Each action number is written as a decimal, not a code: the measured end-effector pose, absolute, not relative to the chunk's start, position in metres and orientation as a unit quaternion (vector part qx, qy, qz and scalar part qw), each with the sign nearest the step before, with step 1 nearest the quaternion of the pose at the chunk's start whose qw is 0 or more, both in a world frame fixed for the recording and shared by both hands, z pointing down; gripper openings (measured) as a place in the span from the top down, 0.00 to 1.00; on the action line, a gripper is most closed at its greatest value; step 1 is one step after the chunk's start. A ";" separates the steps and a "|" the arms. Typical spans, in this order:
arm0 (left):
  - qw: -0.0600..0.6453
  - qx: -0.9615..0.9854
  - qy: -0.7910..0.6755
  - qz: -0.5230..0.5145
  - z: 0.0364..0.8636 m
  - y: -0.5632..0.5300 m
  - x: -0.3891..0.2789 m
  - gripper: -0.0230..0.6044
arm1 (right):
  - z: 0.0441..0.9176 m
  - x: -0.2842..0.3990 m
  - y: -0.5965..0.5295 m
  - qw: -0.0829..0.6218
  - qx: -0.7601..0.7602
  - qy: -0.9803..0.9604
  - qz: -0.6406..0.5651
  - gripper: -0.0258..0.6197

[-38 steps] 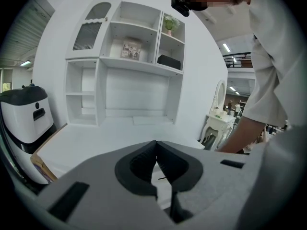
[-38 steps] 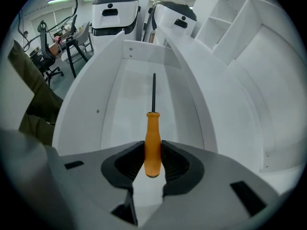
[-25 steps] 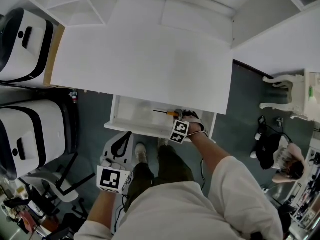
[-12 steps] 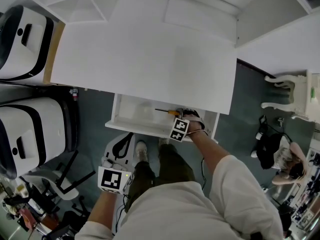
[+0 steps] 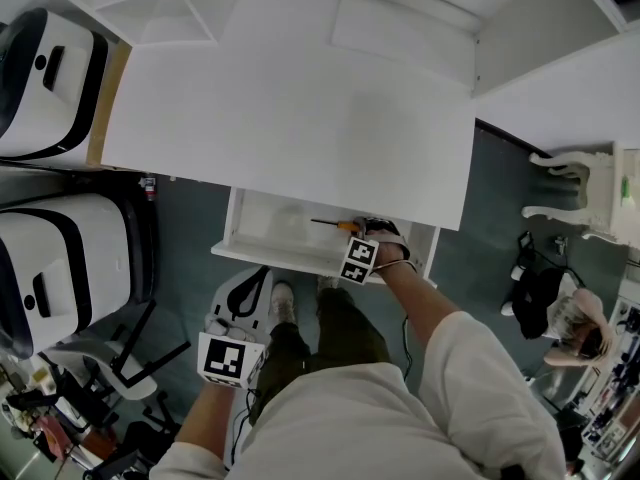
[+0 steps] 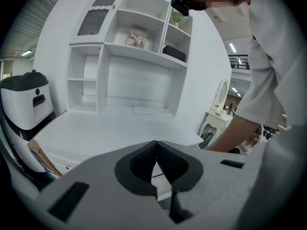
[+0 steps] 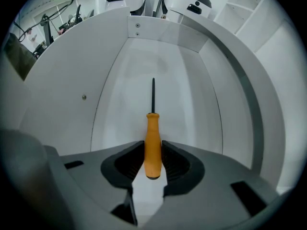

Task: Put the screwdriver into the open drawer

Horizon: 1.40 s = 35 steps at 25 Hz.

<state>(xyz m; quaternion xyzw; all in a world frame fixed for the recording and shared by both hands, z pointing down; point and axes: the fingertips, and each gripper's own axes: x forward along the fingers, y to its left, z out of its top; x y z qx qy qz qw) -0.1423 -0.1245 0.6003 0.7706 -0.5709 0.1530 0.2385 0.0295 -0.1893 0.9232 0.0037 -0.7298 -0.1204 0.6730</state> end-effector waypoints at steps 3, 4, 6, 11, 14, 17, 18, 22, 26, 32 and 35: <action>0.238 0.771 -0.571 0.155 0.599 -0.125 -0.144 0.96 | 0.923 0.029 -0.190 0.672 0.006 -0.731 -0.121 0.77; 0.237 0.771 -0.571 0.155 0.599 -0.124 -0.145 0.96 | 0.923 0.029 -0.190 0.671 0.006 -0.732 -0.120 0.76; 0.236 0.771 -0.571 0.153 0.599 -0.124 -0.146 0.96 | 0.921 0.028 -0.190 0.669 0.007 -0.733 -0.119 0.75; 0.236 0.772 -0.568 0.157 0.599 -0.124 -0.146 0.96 | 0.916 0.025 -0.192 0.664 0.014 -0.738 -0.117 0.74; 0.232 0.774 -0.568 0.155 0.595 -0.125 -0.147 0.96 | 0.911 0.024 -0.193 0.660 0.020 -0.741 -0.118 0.74; 0.232 0.775 -0.566 0.158 0.593 -0.122 -0.149 0.96 | 0.903 0.022 -0.195 0.653 0.033 -0.747 -0.122 0.75; 0.233 0.775 -0.565 0.160 0.593 -0.121 -0.149 0.96 | 0.900 0.022 -0.195 0.652 0.036 -0.747 -0.121 0.75; 0.226 0.781 -0.561 0.158 0.589 -0.122 -0.149 0.96 | 0.893 0.024 -0.194 0.650 0.046 -0.750 -0.113 0.76; 0.217 0.788 -0.558 0.146 0.578 -0.127 -0.147 0.96 | 0.877 0.022 -0.195 0.633 0.076 -0.765 -0.088 0.77; 0.201 0.800 -0.548 0.140 0.565 -0.129 -0.144 0.96 | 0.843 0.019 -0.197 0.607 0.127 -0.782 -0.063 0.77; 0.189 0.807 -0.542 0.137 0.557 -0.131 -0.143 0.96 | 0.821 0.017 -0.199 0.586 0.155 -0.794 -0.046 0.78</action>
